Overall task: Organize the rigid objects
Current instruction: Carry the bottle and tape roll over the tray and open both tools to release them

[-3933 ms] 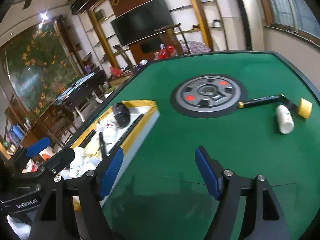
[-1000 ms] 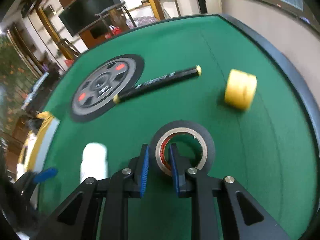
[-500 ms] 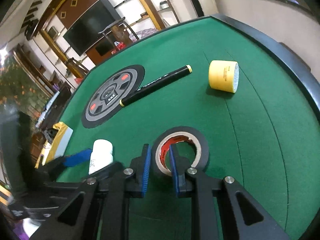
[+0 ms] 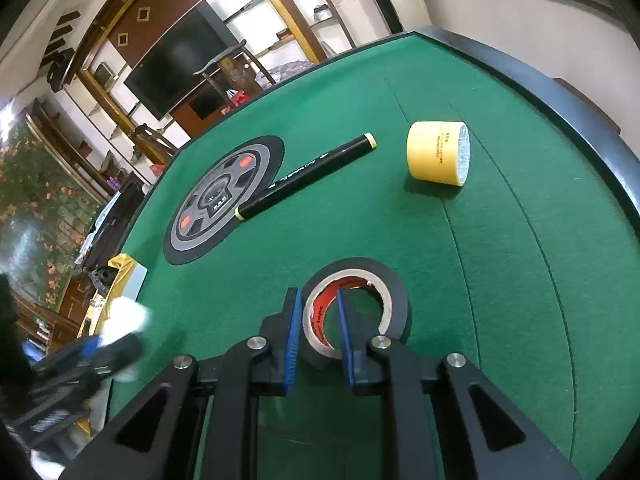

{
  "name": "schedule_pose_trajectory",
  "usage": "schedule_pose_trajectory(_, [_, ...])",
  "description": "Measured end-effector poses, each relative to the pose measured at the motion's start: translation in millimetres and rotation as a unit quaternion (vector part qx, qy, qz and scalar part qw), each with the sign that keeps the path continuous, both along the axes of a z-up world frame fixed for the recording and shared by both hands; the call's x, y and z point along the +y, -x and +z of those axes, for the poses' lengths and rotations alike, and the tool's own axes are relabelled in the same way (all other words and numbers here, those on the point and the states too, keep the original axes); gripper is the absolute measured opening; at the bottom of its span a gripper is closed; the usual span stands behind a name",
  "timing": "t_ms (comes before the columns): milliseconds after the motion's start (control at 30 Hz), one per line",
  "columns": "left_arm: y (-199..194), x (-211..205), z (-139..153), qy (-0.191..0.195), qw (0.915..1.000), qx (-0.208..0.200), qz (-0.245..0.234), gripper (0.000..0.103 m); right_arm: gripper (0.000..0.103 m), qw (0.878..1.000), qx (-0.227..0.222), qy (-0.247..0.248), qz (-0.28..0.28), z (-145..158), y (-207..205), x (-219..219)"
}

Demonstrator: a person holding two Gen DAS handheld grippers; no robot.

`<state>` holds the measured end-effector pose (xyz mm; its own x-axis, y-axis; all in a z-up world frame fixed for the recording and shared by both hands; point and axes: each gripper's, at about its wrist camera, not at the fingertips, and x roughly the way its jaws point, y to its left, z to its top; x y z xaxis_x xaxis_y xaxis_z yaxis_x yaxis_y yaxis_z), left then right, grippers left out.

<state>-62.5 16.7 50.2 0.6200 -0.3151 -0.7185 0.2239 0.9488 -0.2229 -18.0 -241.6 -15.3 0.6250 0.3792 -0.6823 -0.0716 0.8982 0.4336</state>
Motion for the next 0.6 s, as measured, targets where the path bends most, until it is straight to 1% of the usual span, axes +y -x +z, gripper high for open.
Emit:
schedule_pose_trajectory(100, [23.0, 35.5, 14.4, 0.024, 0.9995, -0.011, 0.018, 0.038, 0.016, 1.0, -0.006, 0.016, -0.003, 1.0, 1.8, 5.6])
schedule_pose_trajectory(133, [28.6, 46.3, 18.5, 0.029, 0.9992, -0.013, 0.025, 0.038, 0.013, 1.0, -0.011, 0.025, -0.004, 1.9, 3.0, 8.1])
schedule_pose_trajectory(233, [48.5, 81.5, 26.2, 0.027, 0.9977, -0.025, 0.056, 0.038, 0.007, 0.998, -0.025, 0.056, 0.004, 7.1, 6.2, 20.0])
schedule_pose_trajectory(367, [68.7, 130.8, 30.6, 0.03, 0.9935, -0.035, 0.104, 0.038, 0.005, 0.996, -0.038, 0.075, 0.006, 16.2, 17.5, 31.0])
schedule_pose_trajectory(400, [71.0, 142.2, 29.6, 0.037, 0.9921, -0.034, 0.115, 0.038, 0.005, 0.995, -0.038, 0.087, 0.003, 17.7, 18.8, 32.5])
schedule_pose_trajectory(433, [73.7, 151.4, 29.2, 0.043, 0.9909, -0.034, 0.123, 0.038, 0.006, 0.993, -0.038, 0.112, 0.001, 19.3, 20.1, 36.8])
schedule_pose_trajectory(467, [76.6, 160.7, 29.0, 0.046, 0.9895, -0.037, 0.132, 0.038, 0.008, 0.991, -0.039, 0.13, 0.003, 19.7, 20.4, 40.6])
schedule_pose_trajectory(500, [80.5, 165.4, 28.4, 0.047, 0.9886, -0.04, 0.137, 0.038, 0.018, 0.988, -0.034, 0.149, 0.005, 19.9, 17.7, 43.6])
schedule_pose_trajectory(533, [83.0, 169.7, 28.7, 0.048, 0.9879, -0.043, 0.141, 0.038, 0.031, 0.986, -0.028, 0.165, 0.006, 18.6, 14.9, 46.0])
schedule_pose_trajectory(567, [84.9, 173.5, 28.6, 0.05, 0.9873, -0.046, 0.144, 0.038, 0.035, 0.983, -0.024, 0.18, 0.004, 17.3, 11.2, 47.8])
schedule_pose_trajectory(600, [86.6, 176.1, 28.2, 0.051, 0.9868, -0.048, 0.146, 0.038, 0.036, 0.981, -0.02, 0.191, 0.004, 15.2, 7.8, 49.9])
